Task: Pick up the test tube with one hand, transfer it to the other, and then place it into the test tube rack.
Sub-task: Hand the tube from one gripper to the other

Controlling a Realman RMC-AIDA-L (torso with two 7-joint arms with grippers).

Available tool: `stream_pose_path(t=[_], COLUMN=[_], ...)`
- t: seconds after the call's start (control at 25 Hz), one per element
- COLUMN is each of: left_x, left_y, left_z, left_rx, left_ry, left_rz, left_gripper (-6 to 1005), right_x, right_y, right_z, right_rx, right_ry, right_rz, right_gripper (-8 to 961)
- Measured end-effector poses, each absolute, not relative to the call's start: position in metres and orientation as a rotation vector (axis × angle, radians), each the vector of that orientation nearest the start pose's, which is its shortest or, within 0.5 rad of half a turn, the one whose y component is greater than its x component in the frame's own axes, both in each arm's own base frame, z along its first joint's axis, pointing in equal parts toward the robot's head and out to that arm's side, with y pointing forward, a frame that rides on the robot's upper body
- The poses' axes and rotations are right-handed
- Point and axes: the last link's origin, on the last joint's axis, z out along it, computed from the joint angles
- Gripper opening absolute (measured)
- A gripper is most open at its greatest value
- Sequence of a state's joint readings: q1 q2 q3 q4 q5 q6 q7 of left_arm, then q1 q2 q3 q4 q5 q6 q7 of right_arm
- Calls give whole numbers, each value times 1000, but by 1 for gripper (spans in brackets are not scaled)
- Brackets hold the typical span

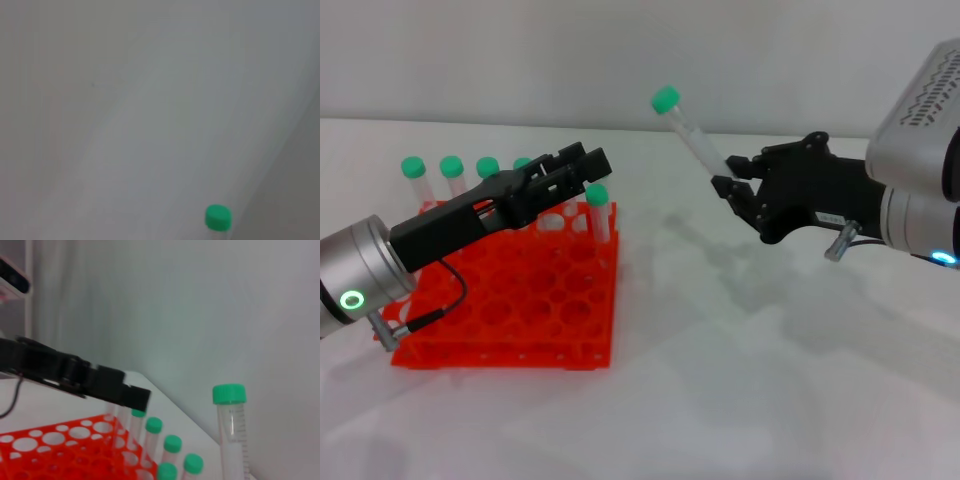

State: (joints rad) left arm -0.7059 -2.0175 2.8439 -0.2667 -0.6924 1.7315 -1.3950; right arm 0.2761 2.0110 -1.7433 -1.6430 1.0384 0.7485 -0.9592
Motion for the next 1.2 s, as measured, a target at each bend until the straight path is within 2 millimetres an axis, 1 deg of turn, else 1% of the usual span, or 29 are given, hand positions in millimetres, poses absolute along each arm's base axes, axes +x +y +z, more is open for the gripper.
stream_pose_path(t=[0.2, 0.4, 0.76, 1.0, 1.2], left_x=[-243, -238, -225, -219, -213], left_y=[346, 353, 363, 367, 368], left_z=[17, 19, 12, 8, 1], left_rx=[-2360, -2374, -2437, -2465, -2503], left_ry=[-967, -946, -925, -908, -896], left_rz=[-1380, -1361, -1311, -1287, -1259], left_gripper=[723, 724, 724, 723, 617], right_x=[105, 103, 99, 98, 96], right_y=[339, 337, 333, 332, 333], right_z=[-9, -14, -21, -22, -22], right_rx=[-2490, -2510, -2543, -2549, -2550], right_ry=[178, 162, 139, 133, 126], right_rz=[363, 357, 350, 348, 349], right_gripper=[206, 209, 214, 217, 219])
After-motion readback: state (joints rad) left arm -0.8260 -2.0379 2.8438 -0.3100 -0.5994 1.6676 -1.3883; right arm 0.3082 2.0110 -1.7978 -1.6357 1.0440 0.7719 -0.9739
